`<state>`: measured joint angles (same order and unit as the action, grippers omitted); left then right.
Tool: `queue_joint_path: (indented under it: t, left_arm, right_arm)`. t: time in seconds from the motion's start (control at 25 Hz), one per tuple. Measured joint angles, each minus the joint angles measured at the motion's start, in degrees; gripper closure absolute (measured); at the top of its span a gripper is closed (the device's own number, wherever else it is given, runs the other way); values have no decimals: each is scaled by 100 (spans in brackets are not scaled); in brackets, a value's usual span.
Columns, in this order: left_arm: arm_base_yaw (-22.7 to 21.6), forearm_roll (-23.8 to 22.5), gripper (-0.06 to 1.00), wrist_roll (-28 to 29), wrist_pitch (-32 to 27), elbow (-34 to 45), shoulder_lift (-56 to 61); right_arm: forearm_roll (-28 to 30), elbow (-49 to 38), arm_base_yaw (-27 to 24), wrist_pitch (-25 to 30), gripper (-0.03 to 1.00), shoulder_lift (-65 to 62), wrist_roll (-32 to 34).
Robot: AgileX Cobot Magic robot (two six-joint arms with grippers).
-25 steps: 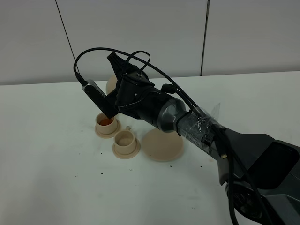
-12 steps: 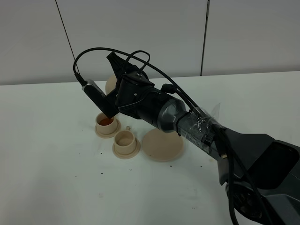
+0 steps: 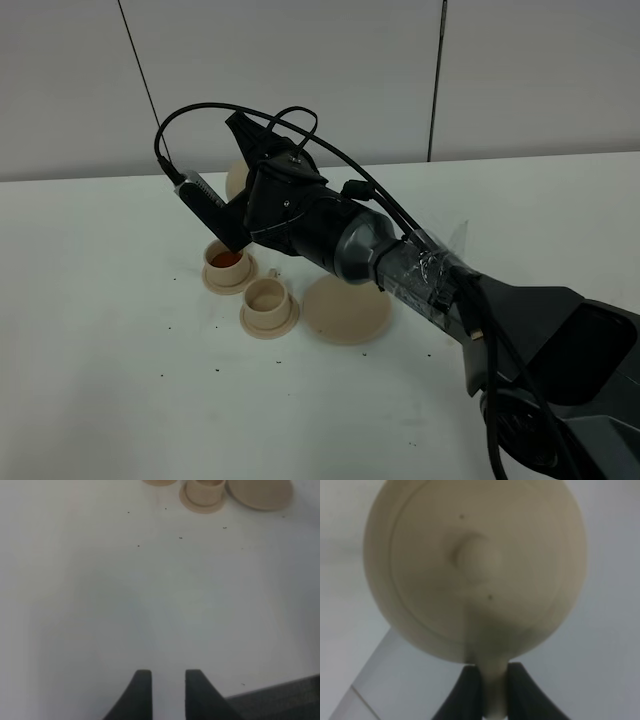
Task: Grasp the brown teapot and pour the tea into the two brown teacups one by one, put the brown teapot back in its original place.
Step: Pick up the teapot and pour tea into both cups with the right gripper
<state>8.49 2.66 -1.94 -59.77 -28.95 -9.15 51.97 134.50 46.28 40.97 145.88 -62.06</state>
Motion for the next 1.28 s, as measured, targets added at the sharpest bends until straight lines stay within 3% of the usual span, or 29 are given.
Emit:
queue_joint_path:
  t: [0.44, 1.28]
  left_arm:
    - [0, 0, 71, 0, 0, 0, 0]
    - [0, 0, 71, 0, 0, 0, 0]
  right_arm:
    - [396, 0, 58, 267, 87, 0, 16]
    - [404, 0, 89, 270, 87, 0, 60]
